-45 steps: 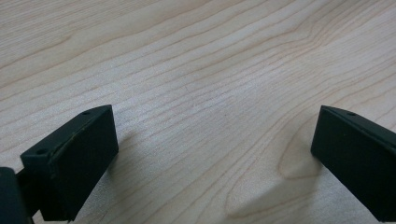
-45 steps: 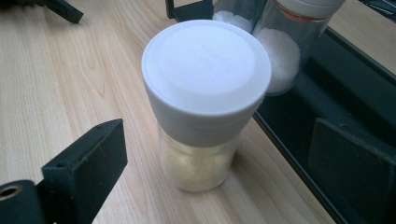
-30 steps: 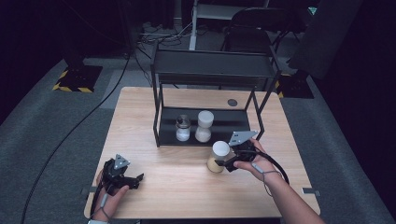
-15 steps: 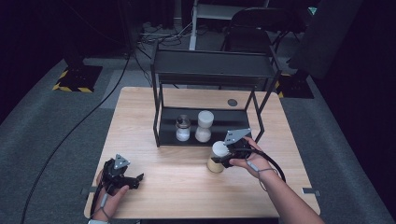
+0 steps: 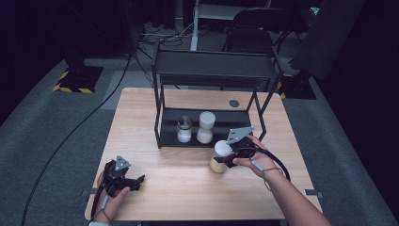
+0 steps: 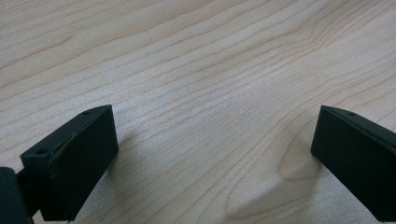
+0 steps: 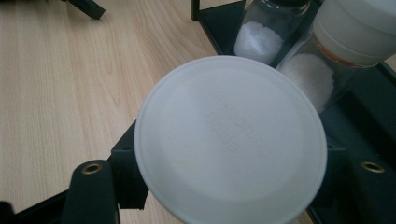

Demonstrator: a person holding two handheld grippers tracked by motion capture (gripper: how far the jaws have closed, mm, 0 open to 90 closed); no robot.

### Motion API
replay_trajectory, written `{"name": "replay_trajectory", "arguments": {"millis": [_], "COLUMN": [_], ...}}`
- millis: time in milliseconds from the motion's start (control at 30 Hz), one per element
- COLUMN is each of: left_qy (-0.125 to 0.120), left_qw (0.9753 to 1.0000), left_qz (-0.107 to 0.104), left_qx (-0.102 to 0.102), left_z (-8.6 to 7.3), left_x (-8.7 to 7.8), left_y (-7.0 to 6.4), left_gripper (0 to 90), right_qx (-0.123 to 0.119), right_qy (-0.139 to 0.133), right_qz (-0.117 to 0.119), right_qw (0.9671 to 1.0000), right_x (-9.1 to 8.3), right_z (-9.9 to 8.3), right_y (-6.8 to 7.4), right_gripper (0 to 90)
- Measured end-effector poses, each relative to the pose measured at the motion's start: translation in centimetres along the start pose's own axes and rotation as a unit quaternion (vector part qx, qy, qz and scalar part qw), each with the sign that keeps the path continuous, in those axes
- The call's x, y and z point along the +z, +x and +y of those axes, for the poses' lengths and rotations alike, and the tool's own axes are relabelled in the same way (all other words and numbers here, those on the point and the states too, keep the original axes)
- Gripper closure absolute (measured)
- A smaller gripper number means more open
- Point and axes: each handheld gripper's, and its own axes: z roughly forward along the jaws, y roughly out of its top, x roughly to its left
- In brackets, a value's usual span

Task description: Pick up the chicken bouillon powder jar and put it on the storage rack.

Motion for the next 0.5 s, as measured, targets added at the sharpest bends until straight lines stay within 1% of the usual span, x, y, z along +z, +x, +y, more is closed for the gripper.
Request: {"name": "replay_trajectory", "arguments": {"millis": [233,400,500], "left_qy": [-0.001,-0.001,-0.001], "left_qw": [1.0000,1.0000,1.0000], "left_qz": [0.001,0.001,0.001], "left_qx": [-0.002,-0.002,-0.002], "left_z": [0.0,0.0,0.0], "left_x": [0.1,0.1,0.1], "left_y": [0.0,0.0,0.0], "left_gripper": [0.5,0.5,0.5], "right_qx": [0.002,0.007,0.006], "right_qy": [0.000,-0.003,-0.003], "right_qz": [-0.011,-0.016,-0.019], "right_qw": [0.9999,0.9998,0.9998], "right_x": [-1.5,-2.6,-3.0], "right_z": [0.5,0.7,0.9], "right_y": [-0.2,-0.6,-0.8], "right_gripper": [33.7,33.7,33.7]}}
